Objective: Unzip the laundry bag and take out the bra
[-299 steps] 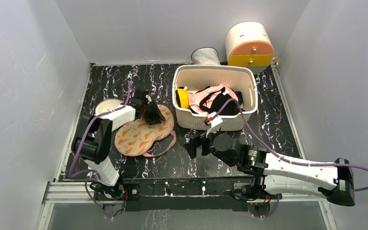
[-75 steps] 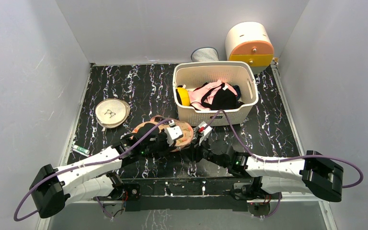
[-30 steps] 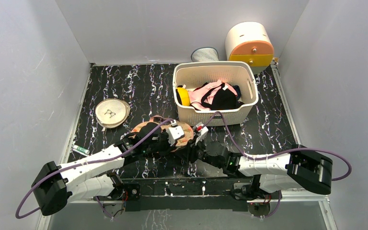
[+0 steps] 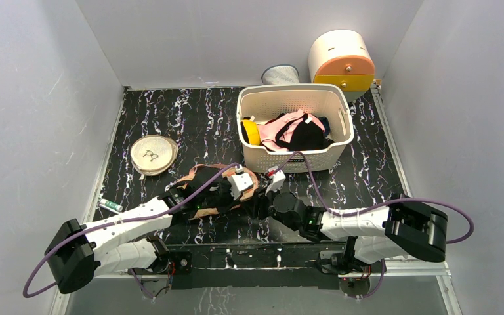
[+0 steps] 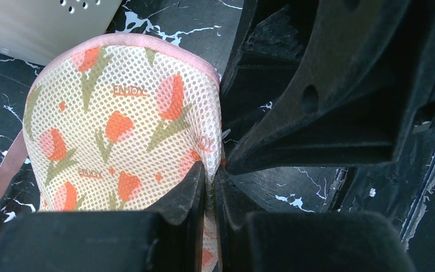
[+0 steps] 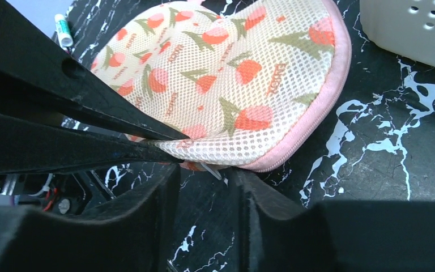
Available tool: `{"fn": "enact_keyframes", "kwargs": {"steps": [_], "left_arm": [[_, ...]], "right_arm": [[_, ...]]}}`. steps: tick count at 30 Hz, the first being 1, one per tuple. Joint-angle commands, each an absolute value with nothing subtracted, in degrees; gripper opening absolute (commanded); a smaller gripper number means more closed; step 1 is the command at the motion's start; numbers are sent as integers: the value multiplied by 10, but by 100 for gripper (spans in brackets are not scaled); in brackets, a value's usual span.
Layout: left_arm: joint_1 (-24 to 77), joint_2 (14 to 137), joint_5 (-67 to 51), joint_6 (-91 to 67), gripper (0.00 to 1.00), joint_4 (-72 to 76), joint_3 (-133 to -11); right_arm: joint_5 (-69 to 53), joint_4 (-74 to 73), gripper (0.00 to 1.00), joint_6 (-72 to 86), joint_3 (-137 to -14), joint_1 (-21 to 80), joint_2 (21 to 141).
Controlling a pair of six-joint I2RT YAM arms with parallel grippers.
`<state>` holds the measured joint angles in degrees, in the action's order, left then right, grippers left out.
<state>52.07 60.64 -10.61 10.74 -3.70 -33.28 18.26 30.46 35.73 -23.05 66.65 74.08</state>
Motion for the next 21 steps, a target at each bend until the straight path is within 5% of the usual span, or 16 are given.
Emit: {"fn": "enact_keyframes", "kwargs": {"steps": [1,6,12,21], "left_arm": [[525,604,-137,107,0,-36,-357],[525,603,-137,110,0,-37,-358],[525,606,-139,110,0,-35,-354],[525,613,-141,115,0,-38,-358]], "right_arm": [[209,320,39,329,-272,665,752],[223,322,37,323,-270,665,750],[241,312,18,315,-268,665,734],[250,304,7,314,-254,665,715]]}}
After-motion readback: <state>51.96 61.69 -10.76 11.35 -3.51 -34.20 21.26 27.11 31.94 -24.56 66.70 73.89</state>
